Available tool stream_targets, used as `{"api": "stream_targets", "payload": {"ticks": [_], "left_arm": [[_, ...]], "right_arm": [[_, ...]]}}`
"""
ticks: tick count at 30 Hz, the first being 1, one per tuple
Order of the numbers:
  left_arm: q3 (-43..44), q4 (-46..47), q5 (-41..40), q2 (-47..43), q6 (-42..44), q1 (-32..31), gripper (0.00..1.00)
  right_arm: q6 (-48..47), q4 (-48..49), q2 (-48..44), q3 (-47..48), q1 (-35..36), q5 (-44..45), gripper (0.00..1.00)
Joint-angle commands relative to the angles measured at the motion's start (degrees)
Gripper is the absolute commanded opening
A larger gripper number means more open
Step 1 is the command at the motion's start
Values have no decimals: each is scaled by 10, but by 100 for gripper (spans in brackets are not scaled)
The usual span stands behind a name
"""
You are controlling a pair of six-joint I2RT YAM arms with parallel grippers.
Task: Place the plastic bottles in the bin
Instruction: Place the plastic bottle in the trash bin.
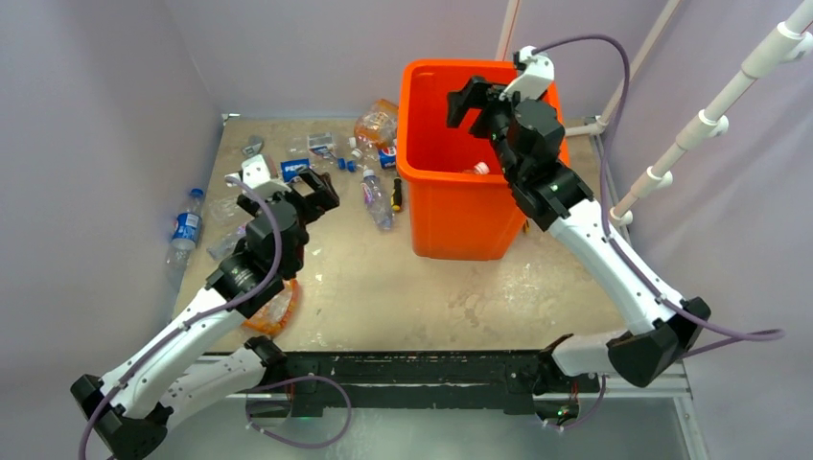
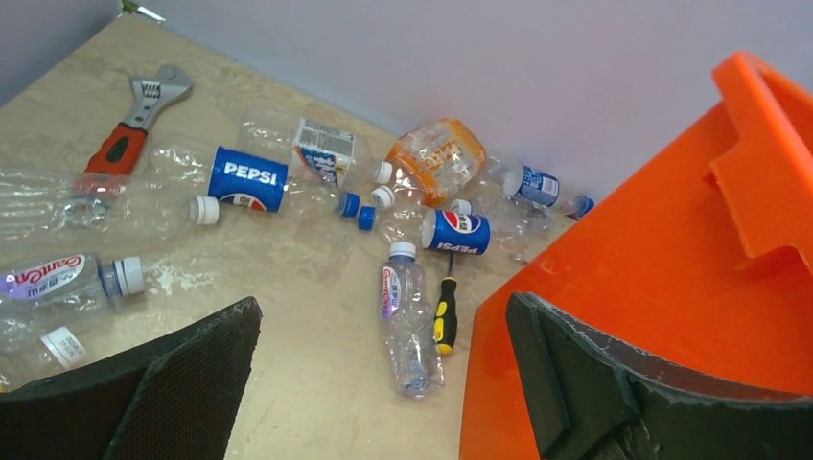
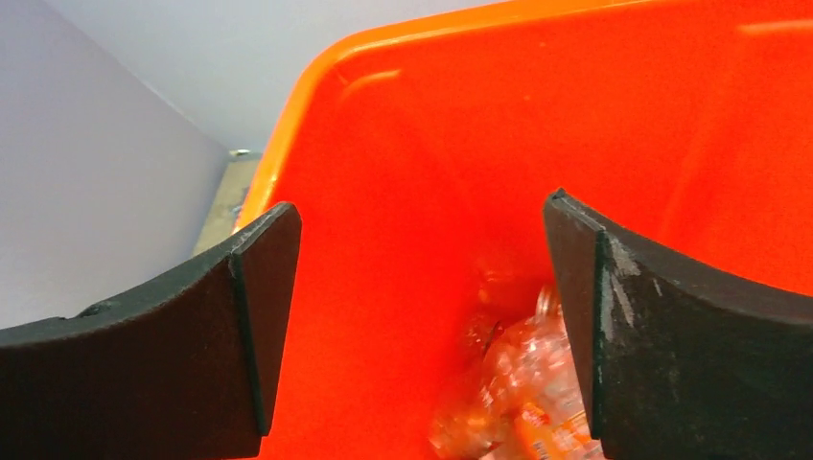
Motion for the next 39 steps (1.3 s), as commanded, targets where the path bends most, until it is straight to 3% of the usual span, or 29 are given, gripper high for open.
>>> {"api": "stream_targets", "payload": {"ticks": [1, 7, 13, 17, 25, 33, 39], "left_arm": [[-5, 5, -39, 25, -51, 2, 99], [19, -9, -12, 100, -100, 21, 99], [38, -8, 205, 221, -149, 153, 98], [66, 33, 278, 316, -122, 169, 97], [124, 113, 340, 466, -82, 169, 98], [180, 147, 371, 591, -77, 169, 96], [212, 119, 334, 645, -71, 167, 99]], "right_arm": [[63, 1, -61, -3, -2, -9, 97], [148, 75, -162, -95, -2, -62, 99], [93, 159, -300, -231, -2, -203, 99], [84, 142, -354, -284, -2, -227, 99], [89, 120, -400, -349, -2, -262, 99], [71, 90, -431, -348, -2, -265, 99], [81, 87, -436, -348, -2, -281, 98]]}}
